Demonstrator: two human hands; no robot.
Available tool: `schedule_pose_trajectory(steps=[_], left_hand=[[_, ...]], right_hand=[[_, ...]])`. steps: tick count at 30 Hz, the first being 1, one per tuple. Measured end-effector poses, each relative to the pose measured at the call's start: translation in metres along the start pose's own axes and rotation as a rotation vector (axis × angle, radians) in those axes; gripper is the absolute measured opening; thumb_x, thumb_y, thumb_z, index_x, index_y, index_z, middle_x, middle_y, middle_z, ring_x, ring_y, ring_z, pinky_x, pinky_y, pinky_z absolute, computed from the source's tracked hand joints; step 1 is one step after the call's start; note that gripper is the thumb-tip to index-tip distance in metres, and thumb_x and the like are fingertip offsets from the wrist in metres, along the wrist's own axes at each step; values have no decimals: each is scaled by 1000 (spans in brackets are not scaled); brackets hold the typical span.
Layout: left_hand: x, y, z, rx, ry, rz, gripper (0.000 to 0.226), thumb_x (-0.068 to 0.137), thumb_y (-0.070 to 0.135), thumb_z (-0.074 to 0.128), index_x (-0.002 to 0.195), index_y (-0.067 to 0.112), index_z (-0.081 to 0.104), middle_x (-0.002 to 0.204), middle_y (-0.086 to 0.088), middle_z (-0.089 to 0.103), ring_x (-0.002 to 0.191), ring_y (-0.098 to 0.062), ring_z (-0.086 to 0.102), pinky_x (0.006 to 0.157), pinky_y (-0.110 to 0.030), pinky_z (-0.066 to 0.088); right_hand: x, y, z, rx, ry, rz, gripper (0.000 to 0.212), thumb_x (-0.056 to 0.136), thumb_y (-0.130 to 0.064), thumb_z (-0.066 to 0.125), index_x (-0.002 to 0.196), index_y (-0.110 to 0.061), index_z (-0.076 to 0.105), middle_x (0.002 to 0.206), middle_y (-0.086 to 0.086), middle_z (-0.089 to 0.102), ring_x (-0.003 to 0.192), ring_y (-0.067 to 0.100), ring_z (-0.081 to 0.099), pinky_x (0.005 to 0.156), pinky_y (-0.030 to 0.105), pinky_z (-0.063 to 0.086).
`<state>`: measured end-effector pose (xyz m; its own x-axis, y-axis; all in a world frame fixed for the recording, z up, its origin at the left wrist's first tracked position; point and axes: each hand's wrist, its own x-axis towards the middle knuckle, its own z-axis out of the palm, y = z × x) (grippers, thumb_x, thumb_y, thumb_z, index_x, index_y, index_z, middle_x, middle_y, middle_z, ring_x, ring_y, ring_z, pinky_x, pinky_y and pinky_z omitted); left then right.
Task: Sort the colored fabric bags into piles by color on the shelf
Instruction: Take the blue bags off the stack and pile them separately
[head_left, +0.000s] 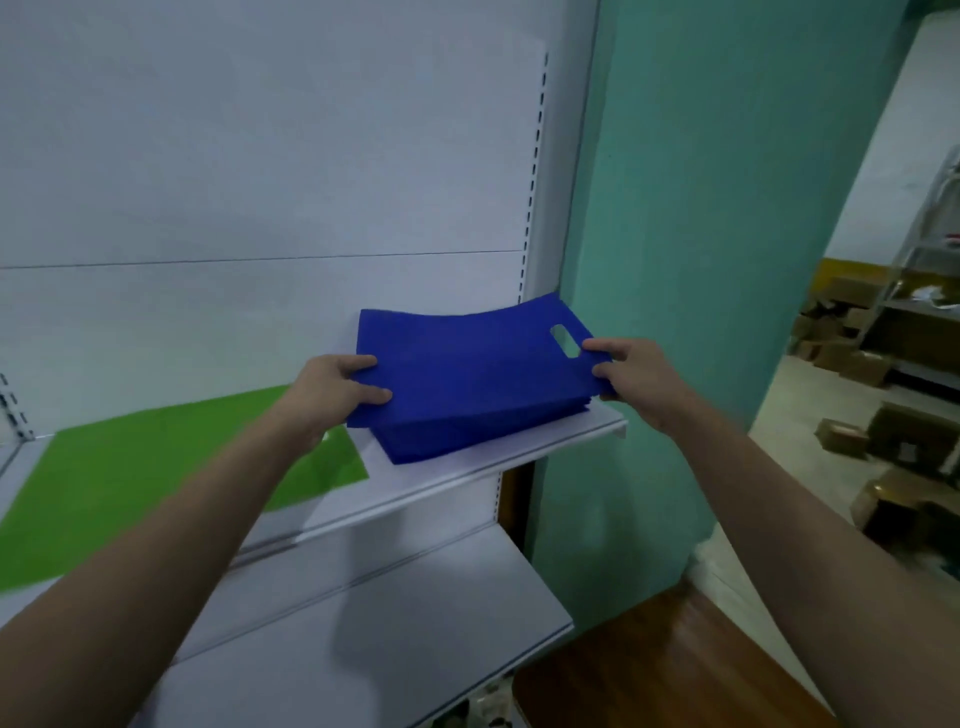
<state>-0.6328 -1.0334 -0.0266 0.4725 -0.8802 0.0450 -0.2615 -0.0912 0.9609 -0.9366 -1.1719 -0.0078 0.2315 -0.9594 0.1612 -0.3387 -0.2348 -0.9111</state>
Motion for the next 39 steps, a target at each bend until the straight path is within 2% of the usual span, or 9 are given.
schedule_pose_trajectory(steps=[8, 12, 15, 18, 21, 25, 28, 33, 39], left_hand=[[15, -8, 38, 277, 175, -104, 60, 77, 1, 79, 133, 0, 57, 125, -12, 61, 100, -23, 58, 84, -30, 48], [21, -11, 58, 507, 234, -150, 22, 79, 2, 77, 93, 12, 64, 98, -7, 57, 88, -22, 54, 74, -35, 45], [27, -16, 68, 647, 239, -207, 36, 78, 10, 78, 67, 22, 46, 85, -4, 53, 82, -22, 52, 65, -29, 44], [28, -15, 74, 840, 256, -234, 11, 86, 26, 68, 79, 21, 62, 96, -3, 63, 99, -24, 57, 88, -30, 40], [27, -15, 77, 921, 242, -247, 30, 95, 32, 58, 122, 23, 67, 132, 0, 61, 129, -24, 47, 112, -34, 20], [17, -12, 82, 898, 312, -295, 43, 96, 40, 55, 139, 34, 52, 153, -2, 35, 141, -31, 23, 114, -46, 22], [8, -1, 82, 911, 378, -273, 44, 97, 38, 52, 141, 35, 50, 152, -3, 37, 142, -31, 19, 111, -48, 25], [-25, 14, 70, 891, 449, -266, 40, 94, 33, 54, 133, 36, 57, 134, -4, 57, 139, -32, 27, 109, -45, 30], [-109, 7, 33, 875, 588, -247, 30, 93, 32, 60, 120, 24, 70, 128, -3, 65, 114, -22, 60, 90, -28, 46]], right_hand=[[88, 26, 10, -264, -216, -52, 37, 90, 8, 52, 124, -2, 63, 109, 15, 60, 73, 23, 57, 63, 33, 51], [113, 39, 21, -470, -295, -174, 40, 90, 2, 57, 130, -1, 59, 124, 15, 62, 106, 28, 60, 81, 28, 46], [120, 51, 30, -575, -317, -226, 35, 92, 0, 54, 126, -1, 61, 123, 16, 63, 105, 29, 61, 86, 35, 52], [121, 65, 33, -663, -342, -234, 28, 93, -4, 53, 117, 1, 64, 114, 17, 64, 97, 30, 63, 83, 40, 56], [121, 70, 30, -701, -240, -291, 25, 94, -18, 57, 116, -5, 61, 122, 15, 51, 106, 30, 53, 89, 39, 50], [116, 51, 21, -499, -102, -402, 19, 99, -24, 50, 104, -9, 60, 112, 10, 55, 94, 26, 56, 80, 36, 48], [108, 29, 22, -317, -332, -417, 19, 98, -27, 48, 92, -14, 61, 91, 5, 65, 81, 26, 64, 69, 37, 52], [63, -4, 49, -302, -844, -484, 21, 97, -27, 51, 97, -13, 66, 90, 4, 68, 65, 13, 61, 57, 24, 45], [-3, -26, 124, -197, -975, -615, 20, 99, -23, 50, 100, -8, 63, 88, 13, 67, 58, 15, 56, 53, 25, 47]])
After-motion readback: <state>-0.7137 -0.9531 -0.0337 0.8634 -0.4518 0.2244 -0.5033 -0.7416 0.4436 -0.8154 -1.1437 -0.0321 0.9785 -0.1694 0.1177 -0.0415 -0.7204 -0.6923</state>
